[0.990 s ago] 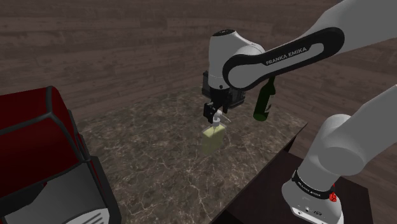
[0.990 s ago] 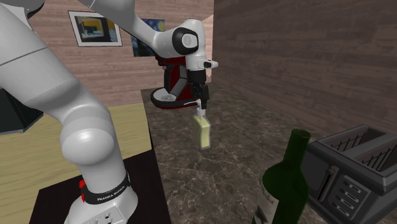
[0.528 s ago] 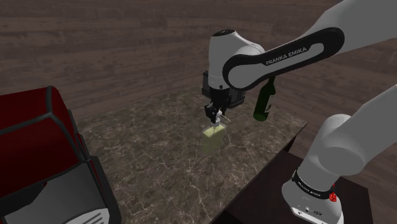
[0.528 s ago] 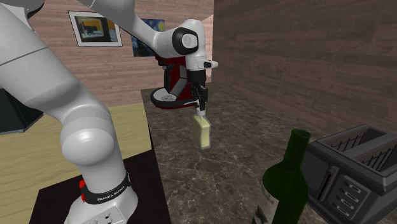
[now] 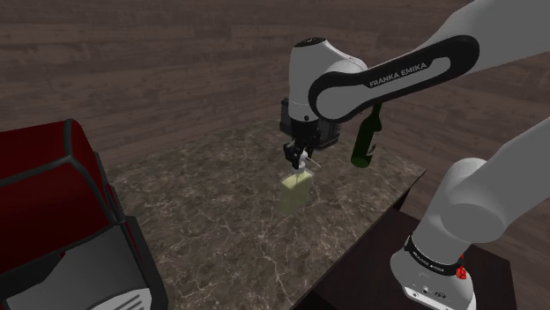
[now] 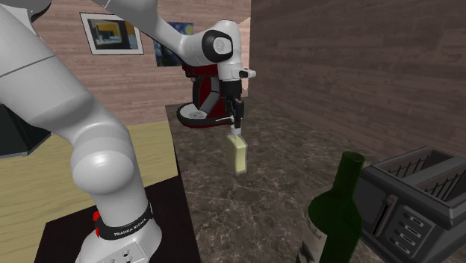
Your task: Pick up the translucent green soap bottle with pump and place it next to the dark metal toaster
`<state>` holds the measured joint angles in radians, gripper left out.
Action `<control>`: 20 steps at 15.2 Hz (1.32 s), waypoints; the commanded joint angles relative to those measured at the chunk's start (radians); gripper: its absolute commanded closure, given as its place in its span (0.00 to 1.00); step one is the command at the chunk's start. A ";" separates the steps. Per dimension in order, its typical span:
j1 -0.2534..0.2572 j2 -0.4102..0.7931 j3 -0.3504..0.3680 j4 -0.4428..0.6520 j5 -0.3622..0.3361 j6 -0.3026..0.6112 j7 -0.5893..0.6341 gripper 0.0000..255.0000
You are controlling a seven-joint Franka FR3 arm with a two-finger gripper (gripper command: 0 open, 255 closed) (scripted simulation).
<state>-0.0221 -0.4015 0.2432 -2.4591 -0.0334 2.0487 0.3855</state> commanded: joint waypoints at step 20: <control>-0.002 -0.052 -0.020 0.238 0.005 -0.288 -0.036 1.00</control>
<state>-0.0235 -0.4536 0.2238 -2.2332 -0.0275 1.7730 0.3516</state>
